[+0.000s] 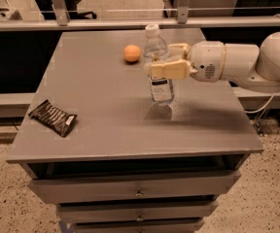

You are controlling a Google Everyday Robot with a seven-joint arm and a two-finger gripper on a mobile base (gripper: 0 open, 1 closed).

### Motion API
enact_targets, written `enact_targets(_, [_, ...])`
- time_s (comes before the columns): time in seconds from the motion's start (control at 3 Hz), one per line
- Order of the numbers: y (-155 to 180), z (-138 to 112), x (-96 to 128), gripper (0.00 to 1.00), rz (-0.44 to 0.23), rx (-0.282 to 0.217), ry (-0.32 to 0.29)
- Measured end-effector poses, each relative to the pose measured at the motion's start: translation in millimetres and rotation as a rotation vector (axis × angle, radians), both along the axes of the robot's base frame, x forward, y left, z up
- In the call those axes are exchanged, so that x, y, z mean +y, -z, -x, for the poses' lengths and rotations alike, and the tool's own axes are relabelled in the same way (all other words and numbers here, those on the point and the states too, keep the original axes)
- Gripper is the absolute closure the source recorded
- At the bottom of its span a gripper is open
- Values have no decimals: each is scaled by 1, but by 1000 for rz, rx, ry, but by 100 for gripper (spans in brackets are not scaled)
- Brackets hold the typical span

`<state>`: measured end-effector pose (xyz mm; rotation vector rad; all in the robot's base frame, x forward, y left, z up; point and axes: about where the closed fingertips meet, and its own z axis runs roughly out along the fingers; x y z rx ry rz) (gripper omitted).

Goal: Place blue plastic bottle upright

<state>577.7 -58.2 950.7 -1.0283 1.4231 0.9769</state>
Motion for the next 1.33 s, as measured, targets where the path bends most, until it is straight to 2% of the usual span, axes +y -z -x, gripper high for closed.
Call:
enact_targets(0.33, [6, -1, -8, 100, -85, 3, 16])
enact_targets(0.67, [9, 3, -17, 75, -126, -67, 23])
enact_targets(1.0, [11, 8, -16, 53, -124, -127, 15])
enact_targets(1.33, [17, 12, -8, 30, -114, -145, -9])
